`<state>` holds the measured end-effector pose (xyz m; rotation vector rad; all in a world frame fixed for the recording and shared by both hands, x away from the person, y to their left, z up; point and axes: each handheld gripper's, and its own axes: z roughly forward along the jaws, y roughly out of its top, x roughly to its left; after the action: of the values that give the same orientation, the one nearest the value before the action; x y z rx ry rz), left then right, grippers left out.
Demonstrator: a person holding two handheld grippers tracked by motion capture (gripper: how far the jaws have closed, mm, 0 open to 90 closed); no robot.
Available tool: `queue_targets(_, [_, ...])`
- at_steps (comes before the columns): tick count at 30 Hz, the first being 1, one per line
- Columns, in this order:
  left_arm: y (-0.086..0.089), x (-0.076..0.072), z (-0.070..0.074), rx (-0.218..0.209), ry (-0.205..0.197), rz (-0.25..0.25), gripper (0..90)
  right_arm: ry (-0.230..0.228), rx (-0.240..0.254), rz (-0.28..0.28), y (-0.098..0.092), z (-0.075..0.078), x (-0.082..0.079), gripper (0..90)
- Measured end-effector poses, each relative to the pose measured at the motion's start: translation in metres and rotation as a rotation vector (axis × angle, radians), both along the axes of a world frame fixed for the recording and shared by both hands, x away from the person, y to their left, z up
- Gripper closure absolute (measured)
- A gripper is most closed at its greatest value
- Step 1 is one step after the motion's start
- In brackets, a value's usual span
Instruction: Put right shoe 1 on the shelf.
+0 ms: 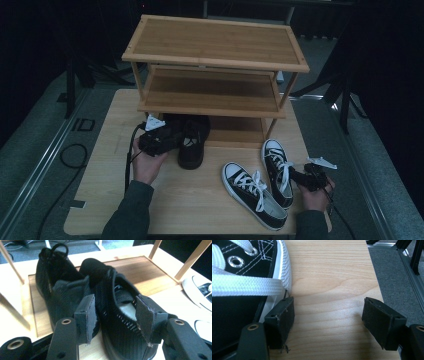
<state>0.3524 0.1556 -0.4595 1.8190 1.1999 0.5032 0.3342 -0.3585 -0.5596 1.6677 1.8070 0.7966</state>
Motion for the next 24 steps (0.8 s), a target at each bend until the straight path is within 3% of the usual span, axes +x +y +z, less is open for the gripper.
queue_targets(8, [0.01, -0.004, -0.015, 0.002, 0.047, -0.003, 53.4, 0.0, 0.0, -0.001, 0.0, 0.0, 0.0, 25.8])
queue_targets(24, [0.013, -0.015, -0.015, 0.019, 0.069, -0.049, 54.5, 0.0, 0.0, -0.002, 0.0, 0.0, -0.001, 25.8])
